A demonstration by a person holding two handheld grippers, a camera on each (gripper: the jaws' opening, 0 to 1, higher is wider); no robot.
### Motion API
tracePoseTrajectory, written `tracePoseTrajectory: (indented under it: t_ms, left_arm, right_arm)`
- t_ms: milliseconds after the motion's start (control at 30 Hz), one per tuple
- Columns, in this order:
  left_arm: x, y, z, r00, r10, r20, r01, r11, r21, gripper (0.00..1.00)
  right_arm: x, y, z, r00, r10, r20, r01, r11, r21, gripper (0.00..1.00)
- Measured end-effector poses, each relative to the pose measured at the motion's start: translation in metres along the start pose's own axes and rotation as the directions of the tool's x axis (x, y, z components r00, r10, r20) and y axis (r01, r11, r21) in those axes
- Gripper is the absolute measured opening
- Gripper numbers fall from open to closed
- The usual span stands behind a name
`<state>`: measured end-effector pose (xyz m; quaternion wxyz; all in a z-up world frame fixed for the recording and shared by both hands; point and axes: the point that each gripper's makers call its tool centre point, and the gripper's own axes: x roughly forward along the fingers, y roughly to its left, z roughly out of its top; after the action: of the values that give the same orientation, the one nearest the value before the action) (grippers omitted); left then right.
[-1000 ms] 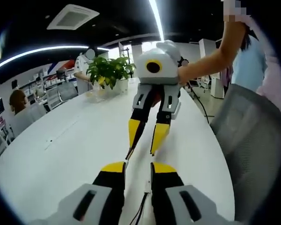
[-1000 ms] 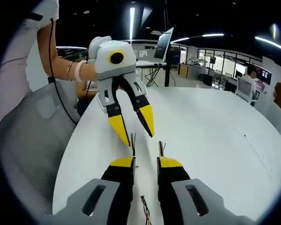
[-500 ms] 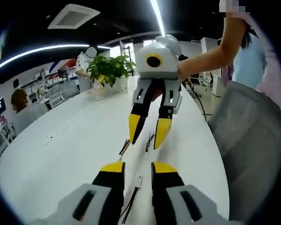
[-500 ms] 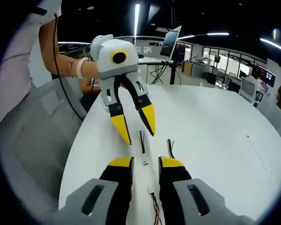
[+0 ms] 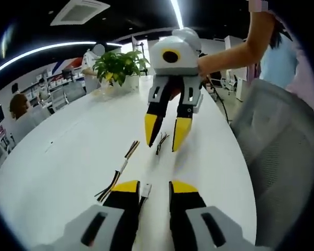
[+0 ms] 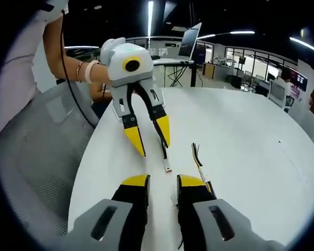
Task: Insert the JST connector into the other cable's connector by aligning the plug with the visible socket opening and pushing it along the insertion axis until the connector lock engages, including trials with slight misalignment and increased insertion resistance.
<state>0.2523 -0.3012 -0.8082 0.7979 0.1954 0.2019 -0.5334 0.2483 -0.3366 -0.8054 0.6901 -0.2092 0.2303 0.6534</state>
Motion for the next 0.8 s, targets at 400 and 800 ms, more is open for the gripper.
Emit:
tracePoseTrajectory:
  t_ms: [400, 800]
  left_arm:
    - [0.007, 0.003, -0.006, 1.000, 0.006, -0.026, -0.005, 1.000, 0.017, 0.16]
    - [0.015, 0.009, -0.013, 0.998, 0.032, -0.054, -0.028, 0.997, 0.066, 0.16]
  right_arm:
    - [0.005, -0.004, -0.018, 1.000, -0.003, -0.019, 0.004, 1.000, 0.021, 0.18]
    - [0.001, -0.012, -0.029, 0.999, -0.026, -0.038, 0.027, 1.000, 0.016, 0.17]
